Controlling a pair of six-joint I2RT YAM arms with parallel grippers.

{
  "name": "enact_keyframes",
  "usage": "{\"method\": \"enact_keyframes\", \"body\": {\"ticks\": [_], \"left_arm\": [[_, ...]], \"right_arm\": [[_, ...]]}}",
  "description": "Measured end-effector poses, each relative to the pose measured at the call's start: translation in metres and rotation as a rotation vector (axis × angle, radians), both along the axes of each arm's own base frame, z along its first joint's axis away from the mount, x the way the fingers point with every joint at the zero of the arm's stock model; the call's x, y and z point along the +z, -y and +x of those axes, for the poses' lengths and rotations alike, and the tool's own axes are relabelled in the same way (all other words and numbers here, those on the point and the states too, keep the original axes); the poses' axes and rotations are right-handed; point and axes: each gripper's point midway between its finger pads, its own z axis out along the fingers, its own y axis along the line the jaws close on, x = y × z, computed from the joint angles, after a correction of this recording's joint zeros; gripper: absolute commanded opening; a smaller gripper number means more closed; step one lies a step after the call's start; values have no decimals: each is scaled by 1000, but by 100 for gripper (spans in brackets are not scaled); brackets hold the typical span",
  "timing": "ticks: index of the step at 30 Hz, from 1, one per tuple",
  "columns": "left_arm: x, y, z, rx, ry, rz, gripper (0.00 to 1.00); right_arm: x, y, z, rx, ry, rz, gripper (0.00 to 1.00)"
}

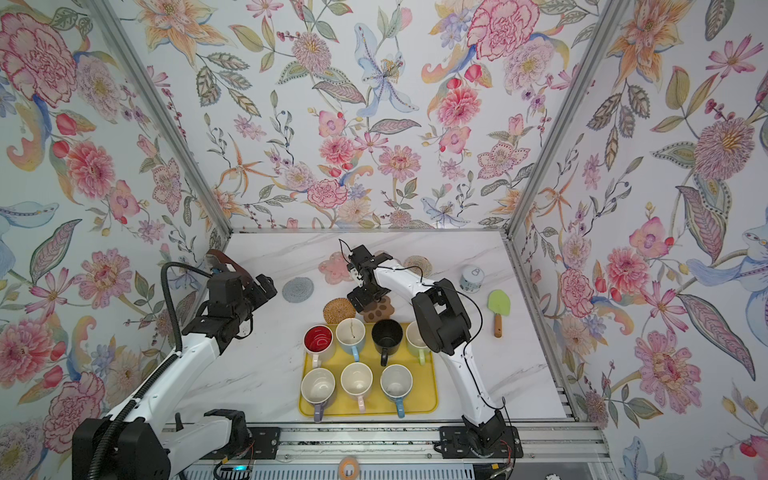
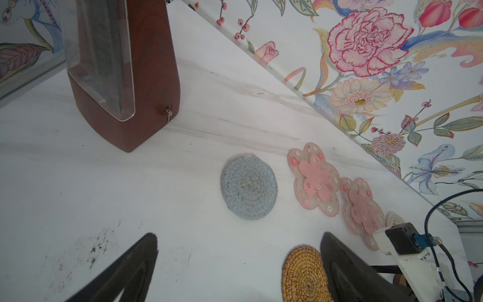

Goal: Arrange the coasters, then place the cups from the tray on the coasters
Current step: 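Hover the open right gripper above the paw-print cork coaster, shifting slightly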

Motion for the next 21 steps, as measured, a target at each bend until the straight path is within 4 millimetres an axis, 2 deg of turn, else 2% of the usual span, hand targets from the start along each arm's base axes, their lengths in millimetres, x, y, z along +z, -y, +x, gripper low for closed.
{"method": "enact_keyframes", "body": {"ticks": [5, 21], "left_arm": [[0, 0, 0, 0, 0, -1, 99], [-1, 1, -1, -3, -4, -2, 99]], "right_arm": [[0, 7, 6, -51, 8, -9, 99], [3, 51, 34, -211, 30, -21, 98]]}}
